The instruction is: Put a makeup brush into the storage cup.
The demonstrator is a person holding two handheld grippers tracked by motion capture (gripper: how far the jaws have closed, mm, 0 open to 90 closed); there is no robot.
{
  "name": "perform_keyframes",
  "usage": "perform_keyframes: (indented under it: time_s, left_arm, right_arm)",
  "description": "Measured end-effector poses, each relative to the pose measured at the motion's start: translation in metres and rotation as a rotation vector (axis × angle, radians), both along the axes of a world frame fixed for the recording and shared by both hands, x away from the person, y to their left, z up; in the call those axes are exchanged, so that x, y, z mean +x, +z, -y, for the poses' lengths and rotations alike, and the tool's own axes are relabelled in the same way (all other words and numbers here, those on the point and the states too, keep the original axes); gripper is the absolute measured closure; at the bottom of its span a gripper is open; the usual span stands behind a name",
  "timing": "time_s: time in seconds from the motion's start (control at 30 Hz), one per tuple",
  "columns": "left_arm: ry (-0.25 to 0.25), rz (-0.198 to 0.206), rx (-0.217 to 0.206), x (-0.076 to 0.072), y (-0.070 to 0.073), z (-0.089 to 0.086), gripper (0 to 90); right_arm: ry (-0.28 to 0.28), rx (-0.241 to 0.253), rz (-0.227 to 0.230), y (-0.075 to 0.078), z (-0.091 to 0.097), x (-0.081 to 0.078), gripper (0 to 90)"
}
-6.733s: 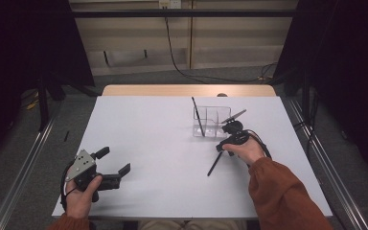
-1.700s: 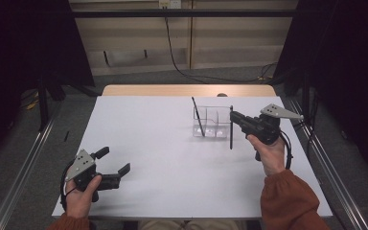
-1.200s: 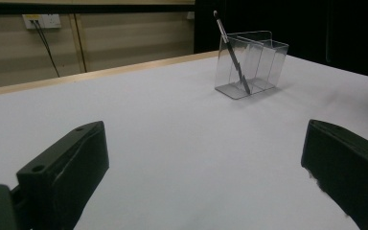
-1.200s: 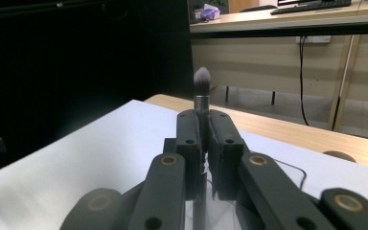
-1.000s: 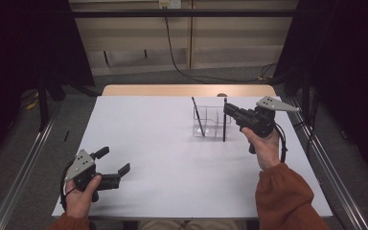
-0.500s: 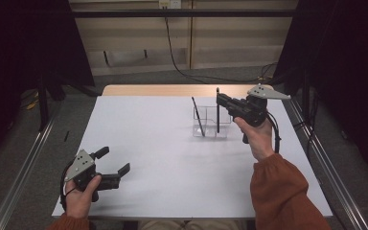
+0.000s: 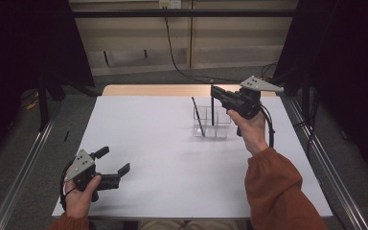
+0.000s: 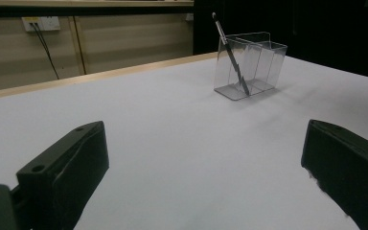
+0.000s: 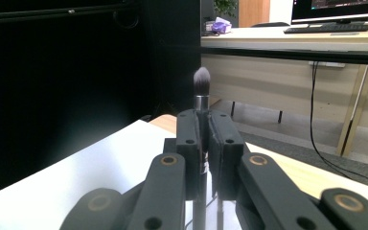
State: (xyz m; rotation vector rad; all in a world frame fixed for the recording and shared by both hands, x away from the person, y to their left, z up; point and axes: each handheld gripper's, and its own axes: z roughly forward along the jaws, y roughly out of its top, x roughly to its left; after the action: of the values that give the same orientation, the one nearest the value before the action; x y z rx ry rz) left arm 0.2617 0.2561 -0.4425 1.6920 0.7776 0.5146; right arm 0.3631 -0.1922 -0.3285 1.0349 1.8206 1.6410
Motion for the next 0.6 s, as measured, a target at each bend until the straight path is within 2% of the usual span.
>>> perform_keyframes:
  time_s: [0.23,0.5,0.6]
  left_arm:
    - [-0.001,0.000,0.002,0.000,0.000,0.000,2.4]
    - [-0.001,0.000,0.004,0.000,0.000,-0.001,2.3]
    - [-0.001,0.001,0.003,0.000,0.000,0.000,2.4]
  right_arm:
    - [-0.013,-0.009,0.000,-0.001,-0.005,0.011,84.1]
    - [-0.025,-0.023,0.019,0.009,-0.012,0.024,84.2]
    - [-0.028,-0.036,0.012,0.010,-0.016,0.031,84.1]
